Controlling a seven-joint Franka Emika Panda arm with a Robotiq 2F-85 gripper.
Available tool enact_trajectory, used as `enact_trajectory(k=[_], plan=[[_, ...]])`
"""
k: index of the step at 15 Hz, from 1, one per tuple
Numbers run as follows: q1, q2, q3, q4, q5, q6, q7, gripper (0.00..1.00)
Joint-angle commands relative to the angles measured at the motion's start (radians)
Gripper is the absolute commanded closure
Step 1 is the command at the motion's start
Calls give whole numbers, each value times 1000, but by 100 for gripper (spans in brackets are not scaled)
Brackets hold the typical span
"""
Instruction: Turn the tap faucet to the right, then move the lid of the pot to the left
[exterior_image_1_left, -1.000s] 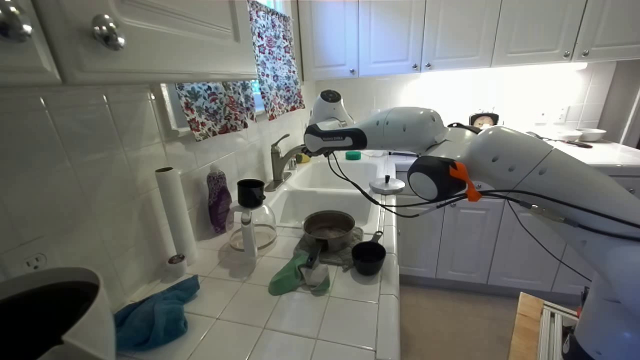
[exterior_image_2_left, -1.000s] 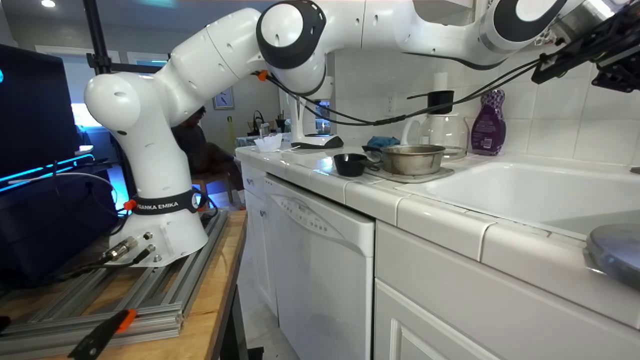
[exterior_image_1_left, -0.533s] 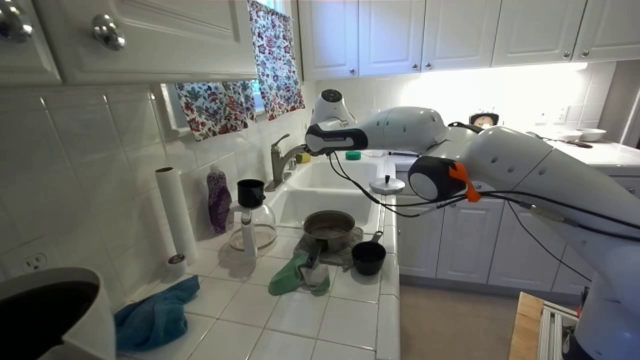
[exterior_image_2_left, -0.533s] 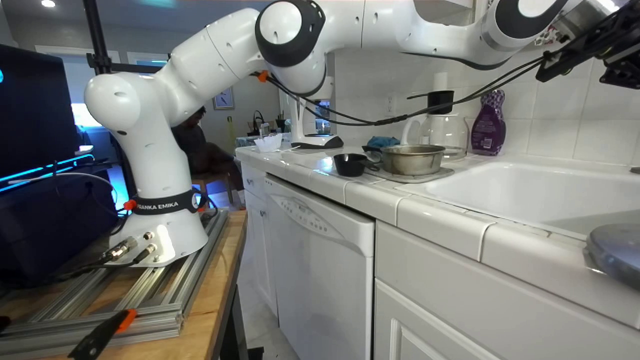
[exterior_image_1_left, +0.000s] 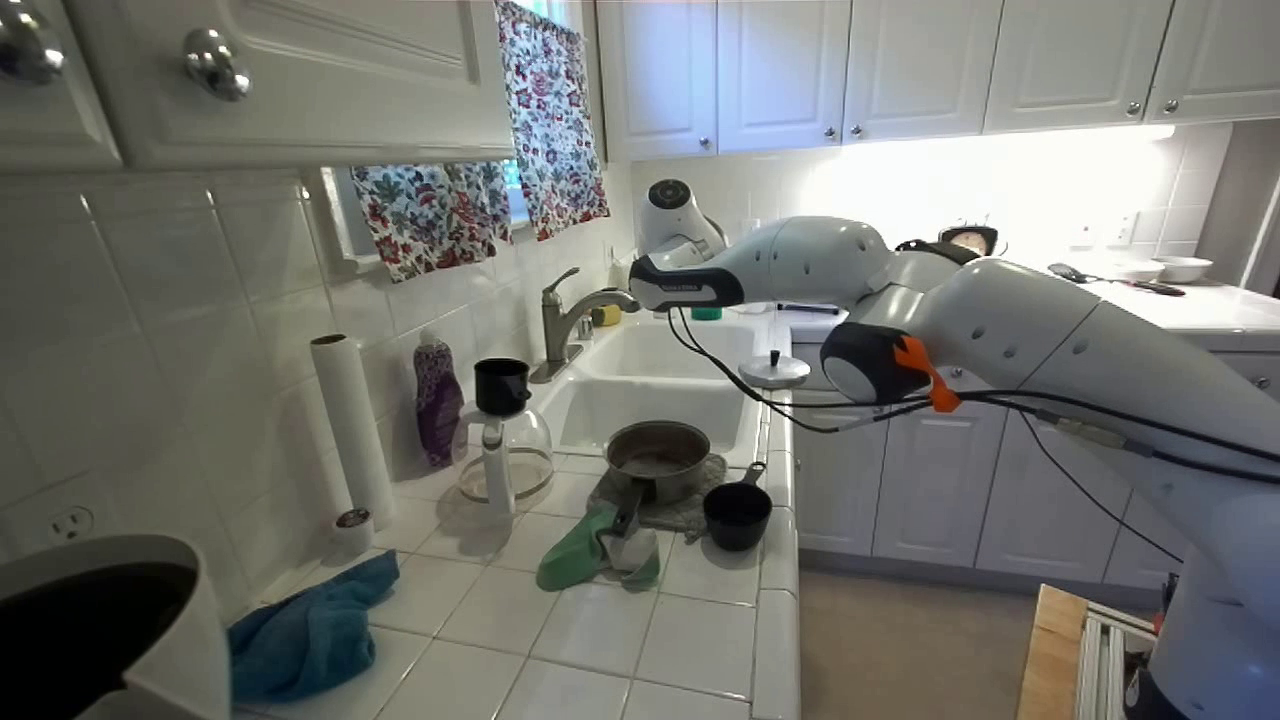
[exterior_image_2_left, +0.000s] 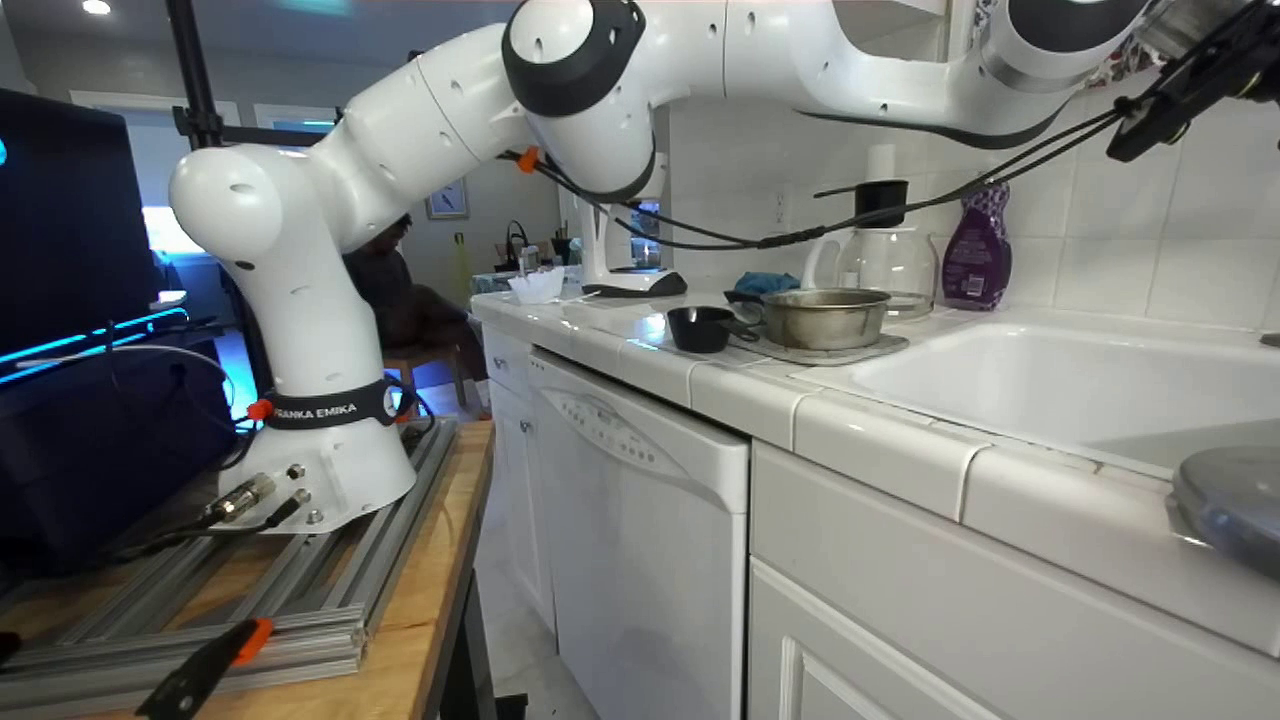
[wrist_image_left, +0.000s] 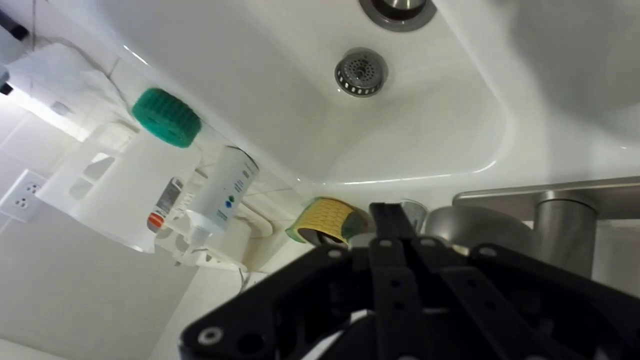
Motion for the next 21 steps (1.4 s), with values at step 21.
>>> enact_trajectory(k=[21], plan=[[-15, -390, 77, -339, 158, -636, -4, 100]])
